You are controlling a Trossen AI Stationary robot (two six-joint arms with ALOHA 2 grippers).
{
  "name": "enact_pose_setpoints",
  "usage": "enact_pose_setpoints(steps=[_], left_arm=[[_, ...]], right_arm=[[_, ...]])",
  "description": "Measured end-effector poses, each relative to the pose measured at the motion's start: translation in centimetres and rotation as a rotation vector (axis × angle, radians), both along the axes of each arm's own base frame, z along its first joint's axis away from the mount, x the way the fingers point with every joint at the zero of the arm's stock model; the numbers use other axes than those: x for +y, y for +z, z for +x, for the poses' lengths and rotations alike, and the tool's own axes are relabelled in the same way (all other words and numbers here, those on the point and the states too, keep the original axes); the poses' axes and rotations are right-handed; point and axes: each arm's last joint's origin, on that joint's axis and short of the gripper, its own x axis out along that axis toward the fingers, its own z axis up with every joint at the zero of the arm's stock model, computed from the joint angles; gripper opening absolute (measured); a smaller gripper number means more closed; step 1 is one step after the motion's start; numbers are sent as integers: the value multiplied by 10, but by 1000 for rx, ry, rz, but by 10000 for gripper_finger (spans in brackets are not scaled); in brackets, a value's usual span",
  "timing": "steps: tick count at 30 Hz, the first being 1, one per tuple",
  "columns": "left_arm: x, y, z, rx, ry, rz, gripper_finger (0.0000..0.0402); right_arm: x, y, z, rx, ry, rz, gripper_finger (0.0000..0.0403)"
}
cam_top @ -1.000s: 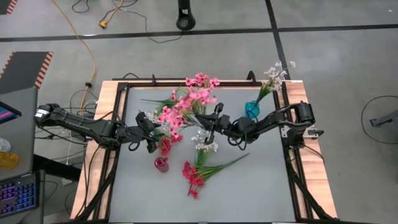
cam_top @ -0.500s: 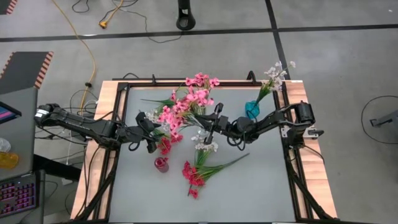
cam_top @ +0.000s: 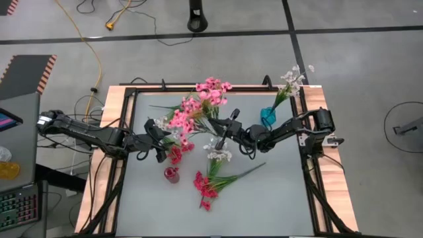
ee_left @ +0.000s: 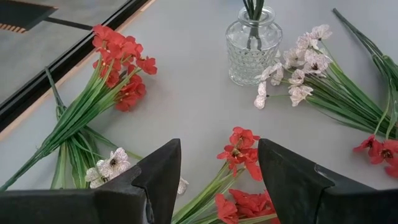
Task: Sort flowers into vase by color
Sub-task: Put the pink flowers into the transparent vase
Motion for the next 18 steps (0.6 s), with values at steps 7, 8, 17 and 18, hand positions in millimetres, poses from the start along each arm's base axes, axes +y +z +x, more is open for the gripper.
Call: enact_pose_setpoints(steps=[7, 8, 17, 18], left_arm=[[0, 0, 0, 0, 0, -1, 202], [0, 0, 0, 0, 0, -1, 202], [0, 0, 0, -3, 3, -7, 202], [0, 0, 0, -3, 3, -7, 202]], right_arm=[[0, -1, 0, 13, 0, -1, 52], [0, -1, 0, 14, 0, -1, 52], [0, 6, -2, 103, -26, 4, 105], [0, 7, -3, 132, -35, 5, 116]])
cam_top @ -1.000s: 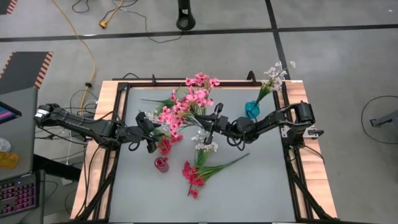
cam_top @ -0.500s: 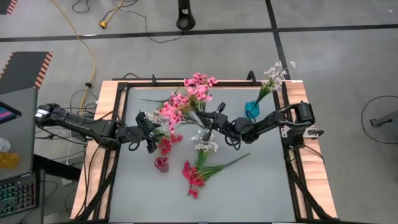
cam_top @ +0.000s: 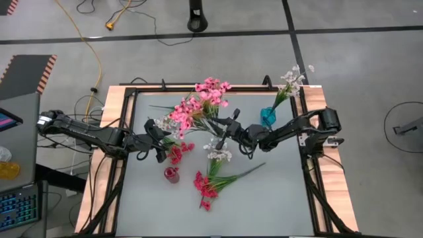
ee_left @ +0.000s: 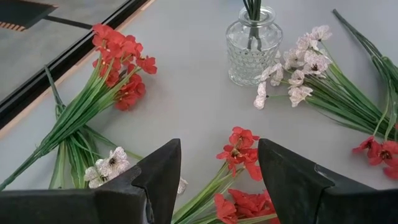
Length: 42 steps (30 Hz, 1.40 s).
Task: Sort flowers into vase by color
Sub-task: Put the pink flowers into the transparent vase, then put the top red flowers into the red vase
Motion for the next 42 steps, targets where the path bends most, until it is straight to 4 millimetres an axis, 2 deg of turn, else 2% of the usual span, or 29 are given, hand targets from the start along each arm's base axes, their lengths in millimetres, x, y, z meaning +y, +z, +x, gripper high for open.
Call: enact_pose_setpoints(steps=[8, 14, 22, 31, 36, 42], left_arm=[[0, 0, 0, 1, 0, 0, 202], [0, 0, 0, 0, 0, -1, 202], [0, 0, 0, -1, 1, -2, 202], [4, 1, 0, -10, 68, 42, 202], [15, 1, 0, 10, 122, 80, 202], [40, 0, -1, 84, 140, 120, 202]], right_arm=[[-1, 9, -17, 299, -79, -1, 195], [-2, 21, -34, 419, -81, 0, 228], [3, 36, -57, 484, -65, 71, 233], [31, 47, -72, 505, 37, 56, 233], [44, 49, -75, 500, 88, 45, 233], [52, 49, -77, 501, 117, 39, 233]])
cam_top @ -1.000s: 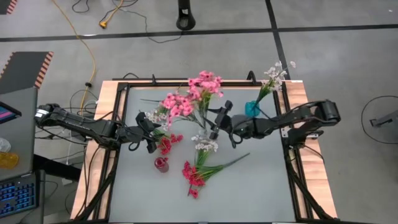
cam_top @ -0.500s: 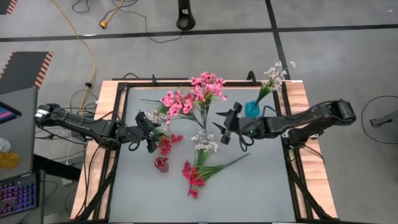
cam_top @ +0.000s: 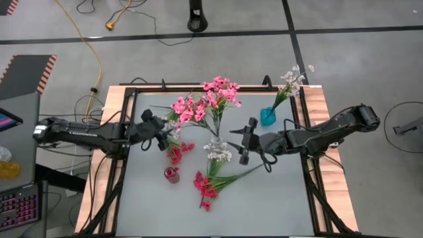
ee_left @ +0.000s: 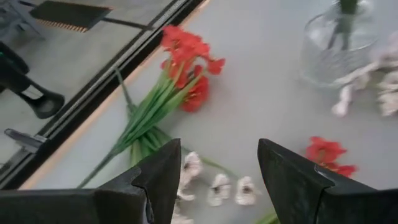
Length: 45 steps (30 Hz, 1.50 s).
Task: Sort flowers into vase by color
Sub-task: Put the top red flowers into the red vase
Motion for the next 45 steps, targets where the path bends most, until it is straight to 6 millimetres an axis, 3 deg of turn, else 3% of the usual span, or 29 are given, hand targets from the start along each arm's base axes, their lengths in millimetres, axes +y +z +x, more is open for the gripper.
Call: enact_pose_setpoints(steps=[7, 16, 20, 32, 37, 45], left_arm=[[39, -1, -8, 41, -40, -56, 202], [88, 6, -17, -120, -79, -83, 202], [109, 2, -14, -114, -77, -138, 202], [175, -20, 19, 184, -121, -253, 202], [191, -34, 30, 348, -185, -315, 202], [208, -48, 43, 427, -196, -317, 202]], right_arm=[[1, 0, 0, -3, 2, 9, 233], [0, 0, 0, -7, -4, 17, 233], [0, 0, 0, -7, -4, 17, 233], [0, -1, 0, 10, -3, 11, 233], [0, -2, -1, 20, -4, 8, 233], [0, -3, -1, 31, -3, 6, 233]])
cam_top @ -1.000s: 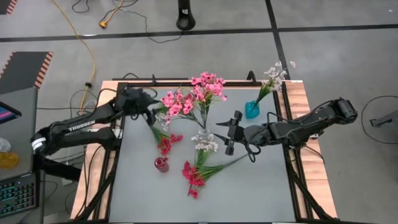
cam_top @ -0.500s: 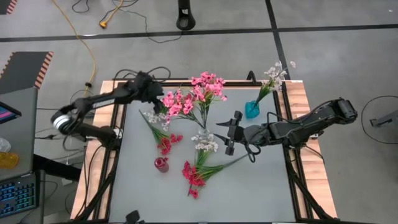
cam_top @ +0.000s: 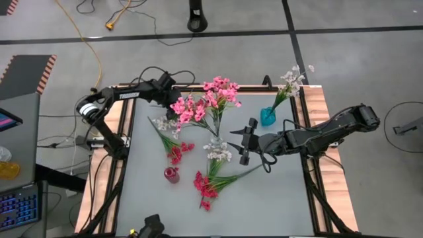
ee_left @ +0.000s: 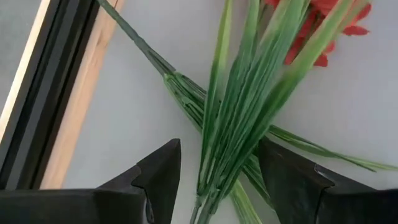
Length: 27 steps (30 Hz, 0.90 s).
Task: Sort flowers into vase by color
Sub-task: Put the top red flowers into the red vase
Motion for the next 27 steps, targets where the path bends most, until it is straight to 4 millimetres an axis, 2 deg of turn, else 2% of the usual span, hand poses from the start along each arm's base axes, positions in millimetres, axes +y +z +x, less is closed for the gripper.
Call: enact_pose_setpoints(steps=[7, 22, 27], left_arm=[[1, -5, 1, 19, -20, -2, 181], [1, -5, 1, 20, -14, -3, 22], [1, -4, 0, 18, 0, -8, 7]], right_arm=[[0, 0, 0, 2, 0, 0, 233], [0, 0, 0, 2, -1, 0, 233], [0, 0, 0, 1, -1, 0, 233]])
